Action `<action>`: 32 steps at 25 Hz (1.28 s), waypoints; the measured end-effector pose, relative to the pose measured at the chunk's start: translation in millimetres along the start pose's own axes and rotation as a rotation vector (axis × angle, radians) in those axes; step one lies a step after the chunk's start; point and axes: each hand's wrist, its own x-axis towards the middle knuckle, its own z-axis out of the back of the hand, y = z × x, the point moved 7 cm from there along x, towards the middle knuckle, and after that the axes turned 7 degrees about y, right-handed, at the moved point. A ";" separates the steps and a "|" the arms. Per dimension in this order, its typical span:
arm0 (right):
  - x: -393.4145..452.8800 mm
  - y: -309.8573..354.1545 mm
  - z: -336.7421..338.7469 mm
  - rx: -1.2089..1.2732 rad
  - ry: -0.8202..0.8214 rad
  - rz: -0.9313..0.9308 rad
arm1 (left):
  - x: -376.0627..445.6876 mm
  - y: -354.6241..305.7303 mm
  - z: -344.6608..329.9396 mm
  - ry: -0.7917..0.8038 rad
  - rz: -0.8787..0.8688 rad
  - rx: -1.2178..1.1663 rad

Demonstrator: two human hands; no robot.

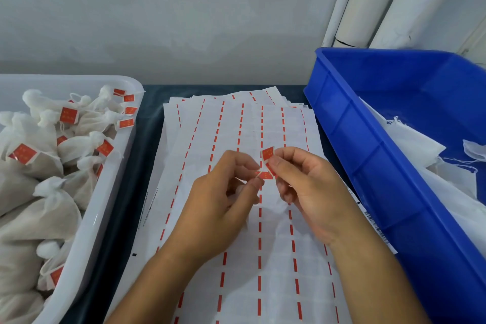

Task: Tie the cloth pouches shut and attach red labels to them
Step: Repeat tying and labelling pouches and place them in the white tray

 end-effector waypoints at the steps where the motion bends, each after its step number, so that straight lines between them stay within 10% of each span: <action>1: 0.3 -1.2 -0.1 0.011 0.003 -0.004 | 0.1 0.2 0.1 -0.005 0.003 0.011; 12: 2.1 4.9 8.4 0.527 -0.013 0.043 | 2.7 11.1 4.6 -0.091 0.080 -0.093; 20: -2.5 14.9 5.1 -0.250 0.076 0.170 | 3.1 11.7 2.2 -0.050 0.068 -0.156; 32: -0.2 4.9 3.0 -0.397 0.038 0.135 | 2.4 10.3 0.3 -0.050 0.018 -0.232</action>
